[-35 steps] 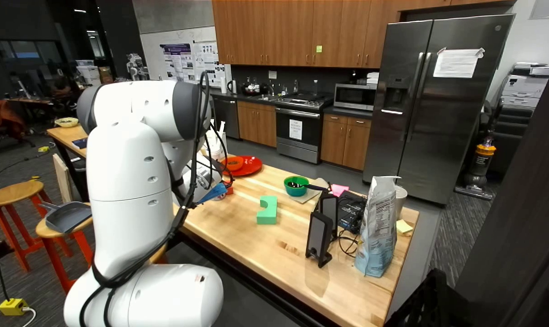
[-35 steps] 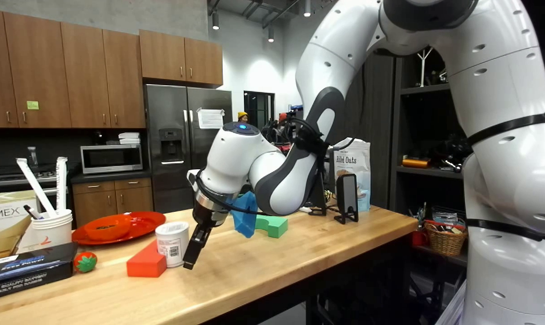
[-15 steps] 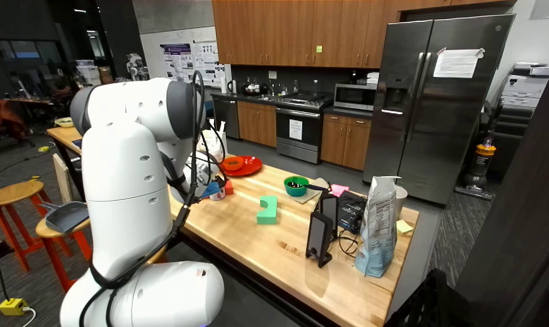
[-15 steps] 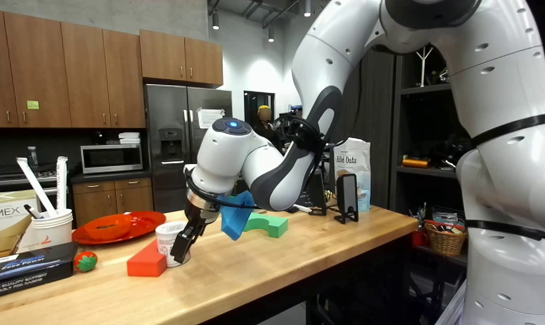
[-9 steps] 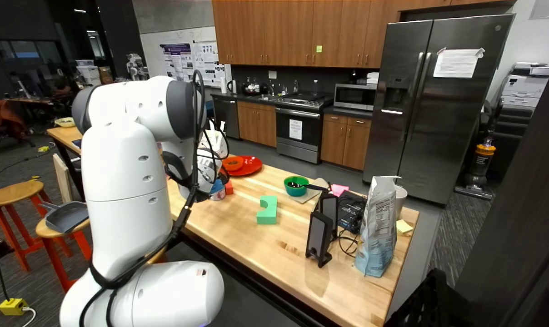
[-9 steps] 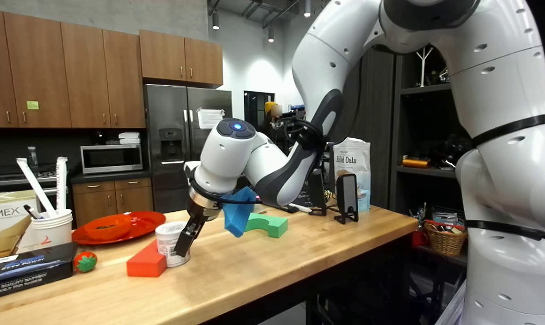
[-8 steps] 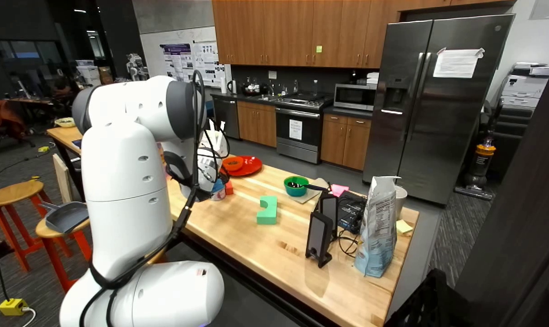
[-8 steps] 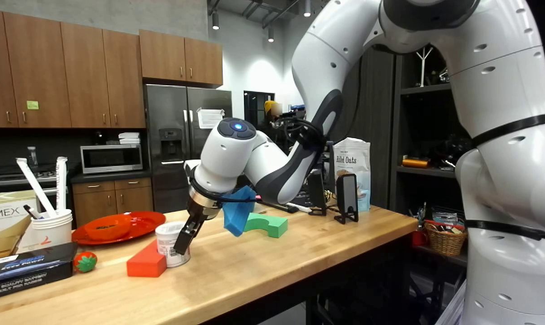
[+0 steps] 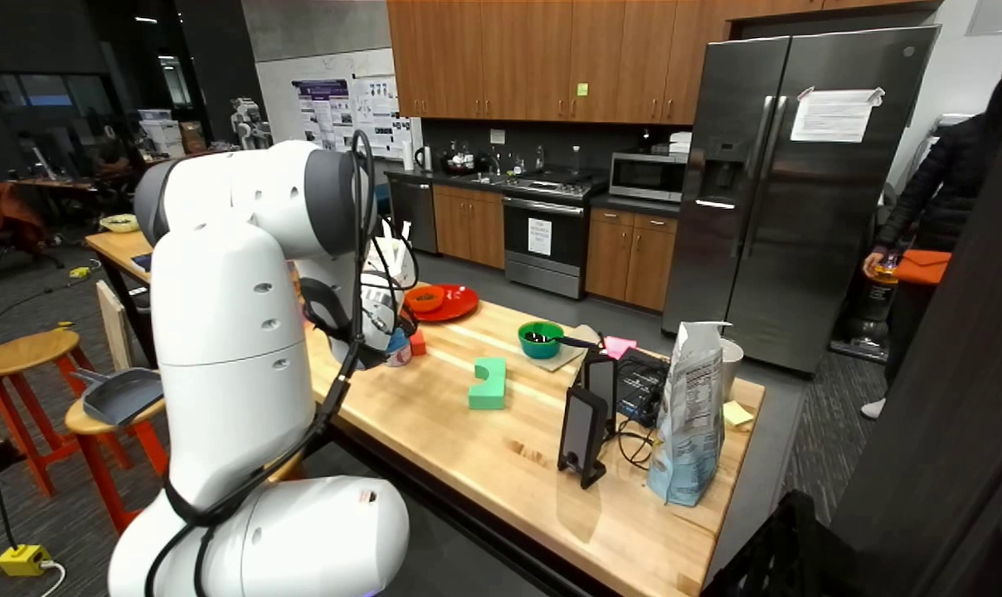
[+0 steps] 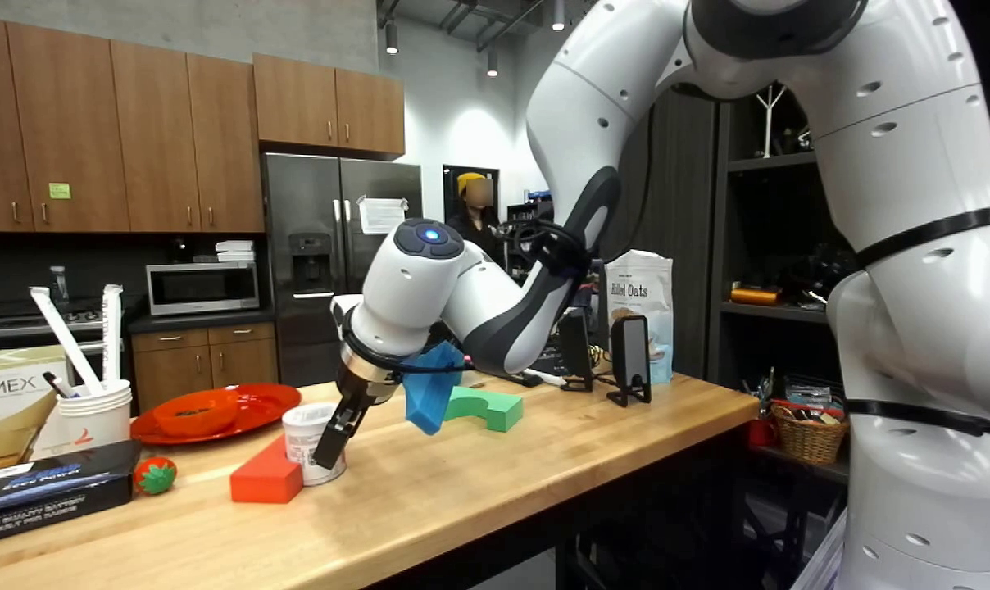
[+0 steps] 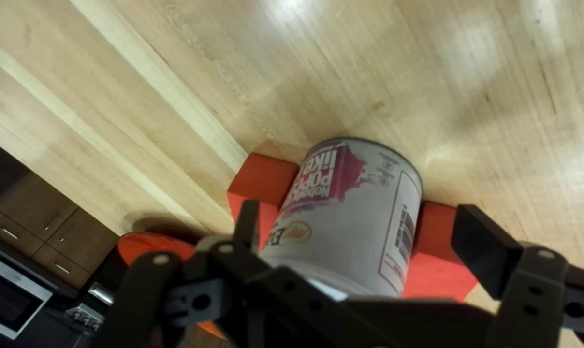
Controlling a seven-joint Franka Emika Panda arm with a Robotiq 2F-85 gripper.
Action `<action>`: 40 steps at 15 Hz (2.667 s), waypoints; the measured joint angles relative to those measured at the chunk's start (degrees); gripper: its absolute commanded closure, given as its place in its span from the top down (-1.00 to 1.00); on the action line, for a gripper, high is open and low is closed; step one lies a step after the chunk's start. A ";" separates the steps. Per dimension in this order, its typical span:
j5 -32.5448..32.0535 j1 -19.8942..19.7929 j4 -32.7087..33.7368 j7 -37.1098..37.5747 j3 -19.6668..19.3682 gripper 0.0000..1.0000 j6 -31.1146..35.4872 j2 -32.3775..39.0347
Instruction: Push the tin to the left
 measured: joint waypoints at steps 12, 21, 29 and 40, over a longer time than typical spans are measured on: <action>8.63 -0.67 -0.76 -5.05 0.96 1.00 -0.99 -1.72; -9.81 1.28 3.69 15.39 -0.34 1.00 -6.03 -1.93; -23.18 3.58 4.87 32.38 0.58 1.00 -15.67 -1.76; -27.29 -5.39 4.35 38.74 12.44 1.00 -20.17 -1.55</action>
